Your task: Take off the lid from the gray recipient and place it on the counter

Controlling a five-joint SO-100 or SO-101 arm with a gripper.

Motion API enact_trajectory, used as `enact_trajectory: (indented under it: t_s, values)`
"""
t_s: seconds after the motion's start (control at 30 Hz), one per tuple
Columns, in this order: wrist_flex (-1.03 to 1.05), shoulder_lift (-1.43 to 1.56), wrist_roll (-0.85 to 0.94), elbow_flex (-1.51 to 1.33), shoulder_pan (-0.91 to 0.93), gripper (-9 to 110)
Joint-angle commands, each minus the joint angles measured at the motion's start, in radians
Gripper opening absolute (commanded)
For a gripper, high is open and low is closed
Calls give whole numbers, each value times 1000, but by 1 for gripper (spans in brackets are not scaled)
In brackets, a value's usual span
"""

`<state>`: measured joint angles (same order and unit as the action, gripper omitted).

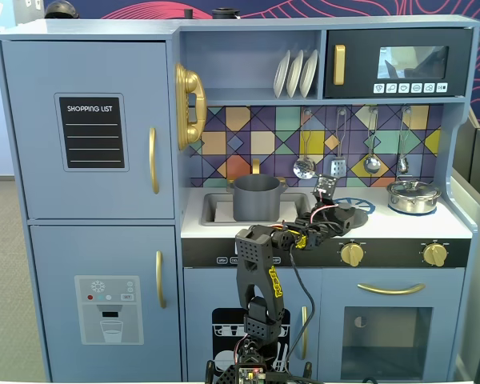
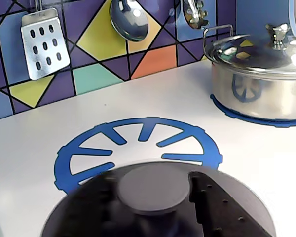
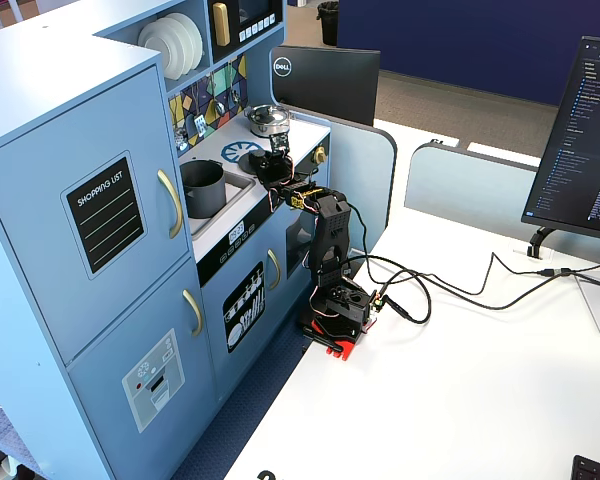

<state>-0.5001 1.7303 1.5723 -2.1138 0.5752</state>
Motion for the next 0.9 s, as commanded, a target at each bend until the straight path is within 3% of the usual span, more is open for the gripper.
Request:
enact_trajectory:
  t_s: [0.0,0.23,0.5,0.87]
  values:
    - [8,32,14,-14,0,26]
    - [5,58,25,-35,29,35]
    - [9,86,11,-43,87,36]
    - [57,233,-25,-11,32,33]
